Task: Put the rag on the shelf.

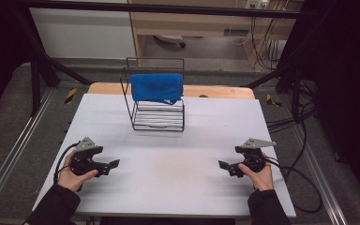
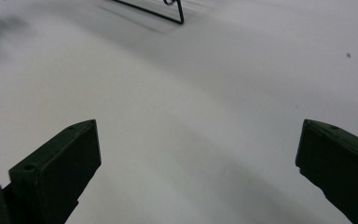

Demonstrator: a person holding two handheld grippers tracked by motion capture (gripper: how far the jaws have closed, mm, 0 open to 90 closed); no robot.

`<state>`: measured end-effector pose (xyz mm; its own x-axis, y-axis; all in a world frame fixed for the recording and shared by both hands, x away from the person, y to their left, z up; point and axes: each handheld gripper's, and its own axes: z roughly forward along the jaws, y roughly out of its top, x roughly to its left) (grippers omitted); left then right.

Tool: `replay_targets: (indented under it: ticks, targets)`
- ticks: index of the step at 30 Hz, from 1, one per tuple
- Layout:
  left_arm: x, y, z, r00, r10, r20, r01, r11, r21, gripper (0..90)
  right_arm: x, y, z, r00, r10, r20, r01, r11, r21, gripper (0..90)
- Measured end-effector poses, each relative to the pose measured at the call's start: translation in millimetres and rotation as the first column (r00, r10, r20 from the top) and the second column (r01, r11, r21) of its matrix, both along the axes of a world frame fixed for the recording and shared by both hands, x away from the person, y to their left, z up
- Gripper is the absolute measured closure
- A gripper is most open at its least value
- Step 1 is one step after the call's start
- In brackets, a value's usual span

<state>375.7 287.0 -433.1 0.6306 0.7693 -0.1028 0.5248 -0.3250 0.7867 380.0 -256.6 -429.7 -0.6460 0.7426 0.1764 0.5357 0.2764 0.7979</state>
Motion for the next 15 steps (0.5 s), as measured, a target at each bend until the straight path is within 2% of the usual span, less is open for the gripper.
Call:
replay_targets:
  ticks: [3,8,9,15]
  targets:
    - [-3.7,1.7,-5.8,1.0,-0.006,-0.001,0.006,1.0,-0.001,7.1,-7.1,-10.9,-8.1,0.9998,-0.016,-0.008,0.016,1.0,0.011,0.6]
    - [-8.1,3.0,-11.8,0.9998,-0.022,0.003,0.022,0.9997,0.007,7.1,-15.7,-25.8,-16.5,0.999,-0.037,-0.024,0.037,0.999,0.002,0.7]
    - [-8.7,3.4,-12.4,0.9997,-0.026,0.003,0.026,0.9996,0.012,7.1,-16.7,-27.7,-17.2,0.9987,-0.037,-0.034,0.037,0.999,0.006,0.6]
    - [-10.1,5.5,-15.3,0.9997,-0.023,0.0,0.023,0.9996,0.015,7.1,-19.2,-29.8,-17.3,0.9989,-0.04,-0.024,0.04,0.999,0.011,0.6]
